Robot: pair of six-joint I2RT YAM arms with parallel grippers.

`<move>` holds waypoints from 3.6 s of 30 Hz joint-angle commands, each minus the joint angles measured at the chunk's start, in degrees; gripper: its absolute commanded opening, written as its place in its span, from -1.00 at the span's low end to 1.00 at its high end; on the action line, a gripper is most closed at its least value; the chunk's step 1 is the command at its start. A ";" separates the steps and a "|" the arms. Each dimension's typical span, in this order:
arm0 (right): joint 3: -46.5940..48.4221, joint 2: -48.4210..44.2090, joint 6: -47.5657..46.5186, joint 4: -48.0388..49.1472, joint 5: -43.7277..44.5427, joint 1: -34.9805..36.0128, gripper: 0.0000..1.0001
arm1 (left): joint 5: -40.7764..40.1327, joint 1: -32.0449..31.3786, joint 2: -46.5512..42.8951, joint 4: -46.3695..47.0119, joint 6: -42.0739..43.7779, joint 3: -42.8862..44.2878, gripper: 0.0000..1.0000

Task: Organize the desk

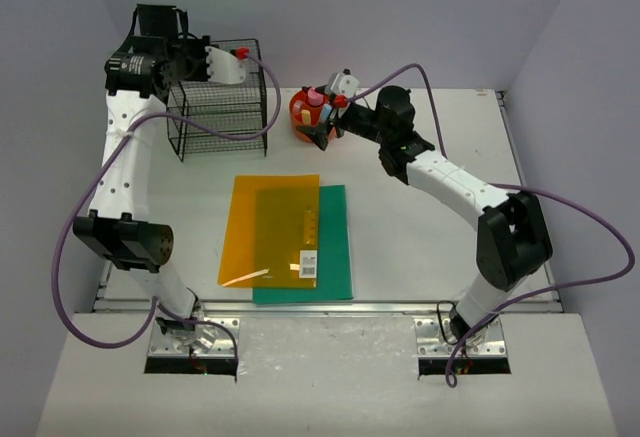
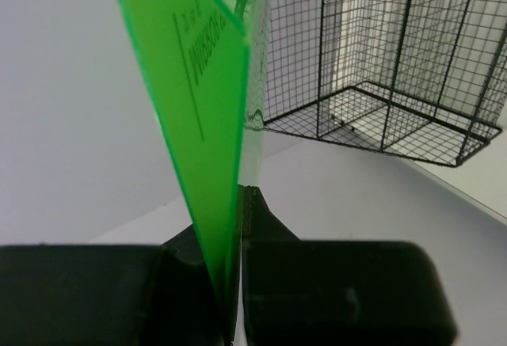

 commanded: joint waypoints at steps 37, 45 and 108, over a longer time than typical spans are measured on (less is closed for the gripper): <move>-0.24 -2.31 -0.04 1.34 0.74 -0.07 0.97 | 4.74 3.74 5.16 5.92 -1.79 -1.77 -1.00; -0.51 -2.16 -0.04 1.36 0.96 -0.14 0.97 | 4.07 3.78 7.40 7.09 -1.89 -1.89 -1.00; -4.79 -5.89 3.99 -3.45 5.09 -0.60 0.97 | -9.50 3.69 37.19 88.10 -30.61 -0.50 0.99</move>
